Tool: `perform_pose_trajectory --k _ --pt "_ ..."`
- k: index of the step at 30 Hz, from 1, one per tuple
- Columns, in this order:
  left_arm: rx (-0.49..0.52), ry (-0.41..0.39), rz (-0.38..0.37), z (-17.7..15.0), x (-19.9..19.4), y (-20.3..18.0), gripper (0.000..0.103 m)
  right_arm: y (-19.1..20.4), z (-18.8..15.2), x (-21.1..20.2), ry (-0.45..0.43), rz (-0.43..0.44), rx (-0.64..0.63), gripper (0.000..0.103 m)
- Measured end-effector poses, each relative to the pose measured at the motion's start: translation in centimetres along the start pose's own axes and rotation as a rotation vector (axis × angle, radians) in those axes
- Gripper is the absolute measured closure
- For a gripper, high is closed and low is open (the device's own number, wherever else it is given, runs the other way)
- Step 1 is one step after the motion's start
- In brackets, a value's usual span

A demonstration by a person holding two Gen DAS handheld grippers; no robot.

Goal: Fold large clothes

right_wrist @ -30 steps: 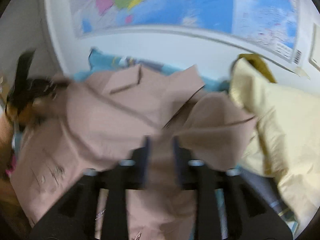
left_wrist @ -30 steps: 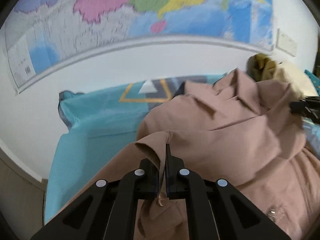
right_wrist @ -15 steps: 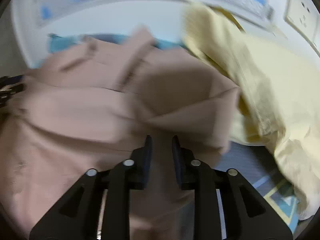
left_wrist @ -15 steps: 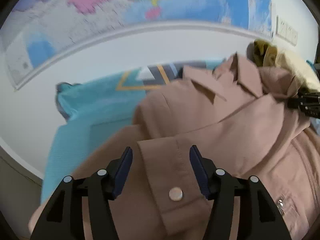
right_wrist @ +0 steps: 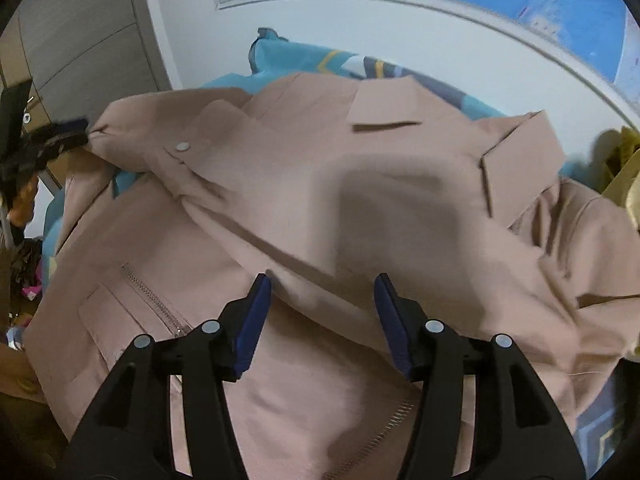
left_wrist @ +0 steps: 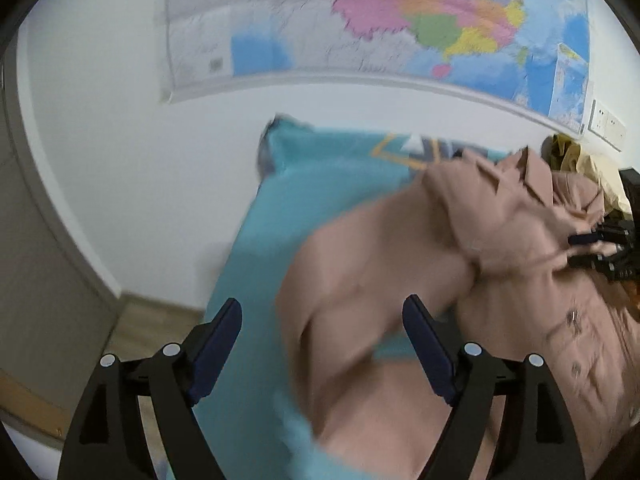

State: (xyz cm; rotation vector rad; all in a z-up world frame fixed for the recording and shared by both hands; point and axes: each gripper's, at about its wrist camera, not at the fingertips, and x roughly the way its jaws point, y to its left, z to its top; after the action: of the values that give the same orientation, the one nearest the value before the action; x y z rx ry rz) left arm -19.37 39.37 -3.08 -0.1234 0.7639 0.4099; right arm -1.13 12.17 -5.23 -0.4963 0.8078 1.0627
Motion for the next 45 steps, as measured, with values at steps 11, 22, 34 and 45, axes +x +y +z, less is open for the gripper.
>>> perform_pose_trajectory --k 11,22,34,45 --pt "-0.081 0.095 -0.005 -2.1 2.5 2.5 0.099 3.5 -0.3 -0.7 -0.002 0.074 -0.046 0.042" --pt "0.233 -0.176 0.056 8.6 -6.3 -5.8 0.077 1.7 -2.1 -4.5 -0.08 0.072 0.027 0.039" --pt "0.384 0.002 -0.195 6.7 2.1 -18.3 0.029 -0.8 -5.5 -6.8 -0.105 0.102 0.152 0.037" --pt "0.257 -0.181 -0.242 4.5 -2.1 -13.2 0.007 3.1 -3.5 -6.6 -0.167 0.263 0.102 0.031"
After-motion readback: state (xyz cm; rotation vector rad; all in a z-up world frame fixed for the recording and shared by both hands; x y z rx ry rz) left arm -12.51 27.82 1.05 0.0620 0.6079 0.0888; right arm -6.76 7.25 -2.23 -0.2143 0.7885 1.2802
